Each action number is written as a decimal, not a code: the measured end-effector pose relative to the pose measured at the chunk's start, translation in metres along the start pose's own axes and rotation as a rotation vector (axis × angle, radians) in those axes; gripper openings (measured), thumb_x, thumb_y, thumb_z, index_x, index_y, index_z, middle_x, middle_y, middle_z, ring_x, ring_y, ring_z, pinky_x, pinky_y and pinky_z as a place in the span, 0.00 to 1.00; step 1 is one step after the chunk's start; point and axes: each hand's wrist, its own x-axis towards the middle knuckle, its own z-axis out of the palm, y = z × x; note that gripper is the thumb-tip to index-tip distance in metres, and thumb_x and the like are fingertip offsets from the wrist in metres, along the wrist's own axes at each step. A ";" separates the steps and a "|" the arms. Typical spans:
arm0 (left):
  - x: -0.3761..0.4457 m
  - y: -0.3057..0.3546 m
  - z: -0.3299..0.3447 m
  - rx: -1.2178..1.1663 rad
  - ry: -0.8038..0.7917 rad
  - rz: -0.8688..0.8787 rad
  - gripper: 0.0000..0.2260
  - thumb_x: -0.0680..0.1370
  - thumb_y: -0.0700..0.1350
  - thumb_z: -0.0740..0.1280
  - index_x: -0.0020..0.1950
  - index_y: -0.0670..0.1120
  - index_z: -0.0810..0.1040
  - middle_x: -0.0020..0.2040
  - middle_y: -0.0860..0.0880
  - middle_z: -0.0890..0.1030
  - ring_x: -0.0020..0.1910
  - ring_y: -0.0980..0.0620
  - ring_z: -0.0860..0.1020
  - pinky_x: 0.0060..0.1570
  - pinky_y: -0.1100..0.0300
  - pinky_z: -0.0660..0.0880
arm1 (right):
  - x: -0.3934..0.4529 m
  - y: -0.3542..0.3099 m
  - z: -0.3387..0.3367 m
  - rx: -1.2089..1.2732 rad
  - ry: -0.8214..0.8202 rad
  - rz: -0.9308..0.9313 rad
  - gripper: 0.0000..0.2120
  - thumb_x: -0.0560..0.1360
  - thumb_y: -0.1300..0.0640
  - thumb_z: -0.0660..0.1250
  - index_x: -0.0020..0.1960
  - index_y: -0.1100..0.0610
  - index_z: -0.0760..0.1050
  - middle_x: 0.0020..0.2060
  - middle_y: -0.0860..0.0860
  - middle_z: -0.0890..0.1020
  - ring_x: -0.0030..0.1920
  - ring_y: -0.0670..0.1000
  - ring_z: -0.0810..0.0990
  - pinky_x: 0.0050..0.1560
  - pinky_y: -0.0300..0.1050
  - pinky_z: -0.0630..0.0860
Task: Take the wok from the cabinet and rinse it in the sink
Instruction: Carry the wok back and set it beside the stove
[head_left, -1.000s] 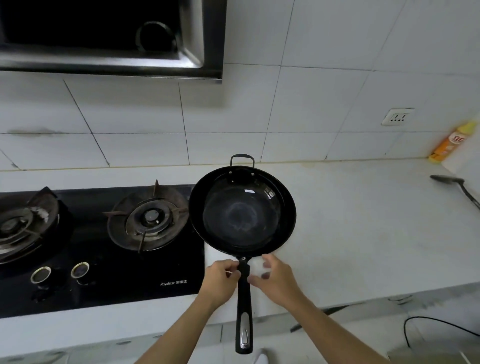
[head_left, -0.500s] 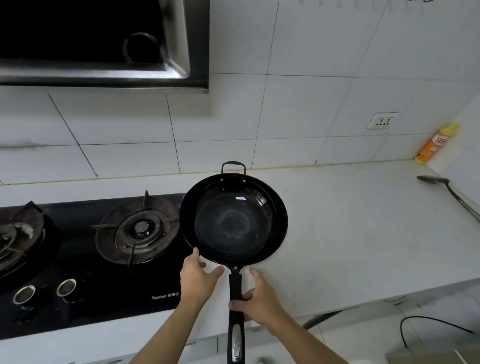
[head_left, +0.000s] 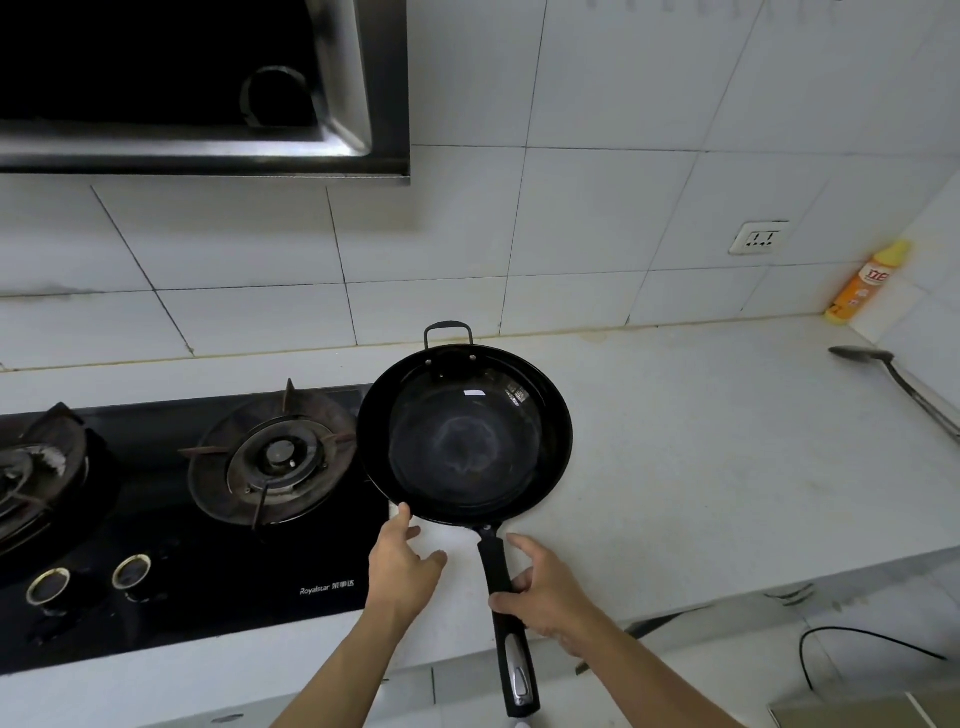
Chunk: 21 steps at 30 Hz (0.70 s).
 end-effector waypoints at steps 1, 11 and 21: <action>-0.001 0.001 0.001 -0.002 -0.005 0.001 0.38 0.72 0.38 0.73 0.77 0.48 0.57 0.65 0.48 0.74 0.61 0.47 0.74 0.61 0.54 0.73 | 0.001 0.001 -0.002 -0.005 0.001 -0.003 0.40 0.70 0.61 0.74 0.76 0.48 0.58 0.37 0.50 0.83 0.40 0.46 0.84 0.45 0.39 0.80; -0.003 0.007 0.004 0.008 -0.111 0.003 0.38 0.72 0.37 0.71 0.77 0.53 0.57 0.66 0.51 0.72 0.64 0.52 0.71 0.59 0.58 0.74 | 0.001 0.011 -0.010 -0.031 0.007 -0.010 0.38 0.70 0.62 0.75 0.74 0.50 0.61 0.39 0.54 0.85 0.40 0.48 0.85 0.43 0.42 0.82; -0.009 0.015 0.012 0.059 -0.120 -0.020 0.36 0.73 0.41 0.71 0.76 0.53 0.58 0.65 0.50 0.74 0.64 0.51 0.72 0.61 0.54 0.73 | 0.002 0.018 -0.026 -0.019 -0.010 0.025 0.36 0.70 0.64 0.74 0.73 0.49 0.64 0.42 0.54 0.86 0.43 0.50 0.85 0.46 0.48 0.83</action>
